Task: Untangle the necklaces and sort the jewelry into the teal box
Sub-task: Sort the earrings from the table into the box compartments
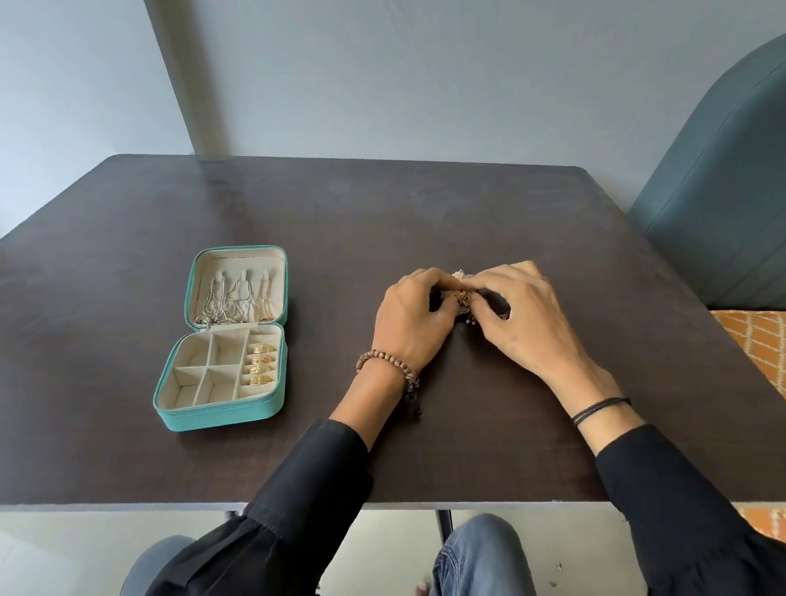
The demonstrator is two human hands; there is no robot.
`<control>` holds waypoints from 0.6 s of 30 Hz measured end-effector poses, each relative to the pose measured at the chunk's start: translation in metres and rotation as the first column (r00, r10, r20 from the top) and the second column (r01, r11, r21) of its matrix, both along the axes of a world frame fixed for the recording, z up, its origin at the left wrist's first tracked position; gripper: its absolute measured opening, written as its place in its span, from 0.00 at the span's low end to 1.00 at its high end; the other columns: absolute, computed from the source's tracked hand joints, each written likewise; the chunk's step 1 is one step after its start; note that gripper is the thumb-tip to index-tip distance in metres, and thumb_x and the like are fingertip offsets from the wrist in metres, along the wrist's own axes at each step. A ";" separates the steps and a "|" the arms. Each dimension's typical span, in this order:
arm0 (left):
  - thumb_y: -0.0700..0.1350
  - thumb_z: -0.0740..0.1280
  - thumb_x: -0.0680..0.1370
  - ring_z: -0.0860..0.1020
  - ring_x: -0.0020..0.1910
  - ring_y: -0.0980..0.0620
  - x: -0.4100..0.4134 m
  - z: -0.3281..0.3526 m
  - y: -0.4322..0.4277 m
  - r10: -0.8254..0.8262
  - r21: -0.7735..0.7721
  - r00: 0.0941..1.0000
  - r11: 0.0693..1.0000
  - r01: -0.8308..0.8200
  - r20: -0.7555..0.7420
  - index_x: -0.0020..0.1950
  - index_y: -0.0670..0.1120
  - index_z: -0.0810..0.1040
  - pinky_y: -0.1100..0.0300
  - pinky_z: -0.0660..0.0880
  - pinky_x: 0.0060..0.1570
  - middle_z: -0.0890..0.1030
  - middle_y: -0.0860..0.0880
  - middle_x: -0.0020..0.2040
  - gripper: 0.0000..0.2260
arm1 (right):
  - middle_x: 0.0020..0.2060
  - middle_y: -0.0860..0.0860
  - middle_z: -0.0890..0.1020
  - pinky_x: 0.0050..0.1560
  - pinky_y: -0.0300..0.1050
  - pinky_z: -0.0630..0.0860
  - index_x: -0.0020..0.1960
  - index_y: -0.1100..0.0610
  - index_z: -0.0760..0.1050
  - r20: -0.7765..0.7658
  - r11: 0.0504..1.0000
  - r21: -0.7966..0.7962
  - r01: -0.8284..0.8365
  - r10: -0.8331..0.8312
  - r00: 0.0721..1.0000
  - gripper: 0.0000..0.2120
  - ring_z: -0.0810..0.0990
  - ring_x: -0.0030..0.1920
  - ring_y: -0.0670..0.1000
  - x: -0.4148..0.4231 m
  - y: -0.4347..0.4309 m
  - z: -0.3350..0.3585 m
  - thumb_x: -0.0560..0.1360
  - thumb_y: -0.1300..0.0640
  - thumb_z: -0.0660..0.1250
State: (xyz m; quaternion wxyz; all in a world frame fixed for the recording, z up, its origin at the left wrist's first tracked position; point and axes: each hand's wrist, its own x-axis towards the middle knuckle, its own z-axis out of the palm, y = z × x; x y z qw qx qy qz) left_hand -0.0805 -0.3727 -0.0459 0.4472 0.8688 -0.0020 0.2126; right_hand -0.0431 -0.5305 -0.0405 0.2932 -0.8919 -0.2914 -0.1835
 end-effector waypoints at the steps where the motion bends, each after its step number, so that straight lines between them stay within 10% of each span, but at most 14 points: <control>1: 0.41 0.67 0.76 0.80 0.52 0.53 0.000 0.000 0.000 -0.003 -0.008 1.000 1.000 0.003 0.003 0.51 0.50 0.83 0.52 0.77 0.55 0.84 0.53 0.50 0.08 | 0.51 0.46 0.85 0.59 0.52 0.75 0.57 0.52 0.84 -0.002 1.000 0.006 -0.002 0.002 1.000 0.11 0.75 0.58 0.52 0.001 0.000 0.000 0.76 0.60 0.69; 7: 0.39 0.68 0.76 0.81 0.52 0.55 -0.003 0.004 0.000 -0.016 -0.087 0.999 0.996 0.019 0.034 0.52 0.47 0.84 0.55 0.78 0.54 0.83 0.52 0.51 0.07 | 0.51 0.47 0.84 0.59 0.54 0.76 0.54 0.54 0.84 0.017 0.998 0.058 0.000 -0.001 1.000 0.10 0.77 0.55 0.52 0.001 -0.002 0.002 0.75 0.59 0.70; 18: 0.37 0.68 0.73 0.77 0.56 0.57 -0.006 0.006 -0.002 -0.041 0.017 0.991 0.999 0.040 0.124 0.57 0.52 0.80 0.53 0.77 0.55 0.81 0.56 0.54 0.15 | 0.47 0.46 0.84 0.42 0.27 0.70 0.52 0.54 0.85 0.075 0.981 0.195 0.001 -0.016 0.997 0.06 0.76 0.40 0.37 -0.004 0.002 0.010 0.76 0.58 0.75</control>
